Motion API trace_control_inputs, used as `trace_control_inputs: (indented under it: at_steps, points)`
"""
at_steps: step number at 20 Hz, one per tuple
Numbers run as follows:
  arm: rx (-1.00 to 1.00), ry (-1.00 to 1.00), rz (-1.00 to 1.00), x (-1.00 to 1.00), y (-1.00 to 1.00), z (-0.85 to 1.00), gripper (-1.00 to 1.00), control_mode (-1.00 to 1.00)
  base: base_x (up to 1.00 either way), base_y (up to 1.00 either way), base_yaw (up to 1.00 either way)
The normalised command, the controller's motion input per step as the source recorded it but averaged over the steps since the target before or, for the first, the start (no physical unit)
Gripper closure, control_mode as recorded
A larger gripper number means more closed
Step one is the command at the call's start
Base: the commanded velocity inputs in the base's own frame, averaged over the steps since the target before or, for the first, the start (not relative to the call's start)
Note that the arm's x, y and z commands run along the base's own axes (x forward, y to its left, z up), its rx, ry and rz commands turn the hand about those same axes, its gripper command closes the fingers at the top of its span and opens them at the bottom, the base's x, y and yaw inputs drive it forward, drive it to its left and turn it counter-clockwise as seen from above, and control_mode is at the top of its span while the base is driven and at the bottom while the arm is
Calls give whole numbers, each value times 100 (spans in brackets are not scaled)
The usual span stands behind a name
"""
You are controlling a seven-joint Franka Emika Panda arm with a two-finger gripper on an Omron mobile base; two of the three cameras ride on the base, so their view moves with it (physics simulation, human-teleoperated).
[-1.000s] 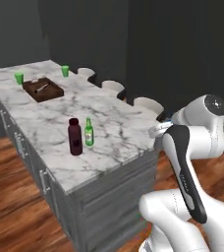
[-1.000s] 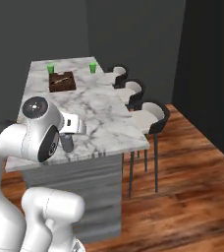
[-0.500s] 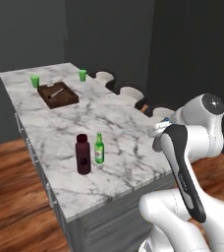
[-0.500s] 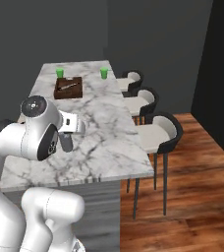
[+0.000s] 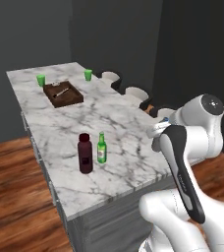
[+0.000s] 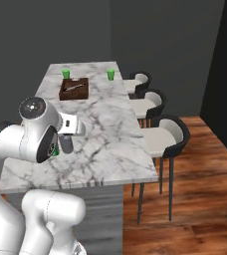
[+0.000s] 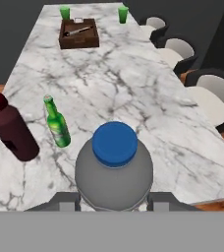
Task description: Place the drinks on the dining counter in a tight cluster.
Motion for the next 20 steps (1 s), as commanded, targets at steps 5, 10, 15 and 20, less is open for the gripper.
trace_control_inputs:
  at_steps: [5, 10, 15, 20]
  points:
    - [0, 0, 0, 0, 0, 0, 100, 100, 0, 0, 0]
    - [0, 0, 0, 0, 0, 0, 100, 100, 2, 0, 0]
    - [0, 0, 10, 48, 0, 0, 100, -100, 0, 0, 0]
    - [0, 3, 23, 83, 0, 0, 100, -100, 0, 0, 0]
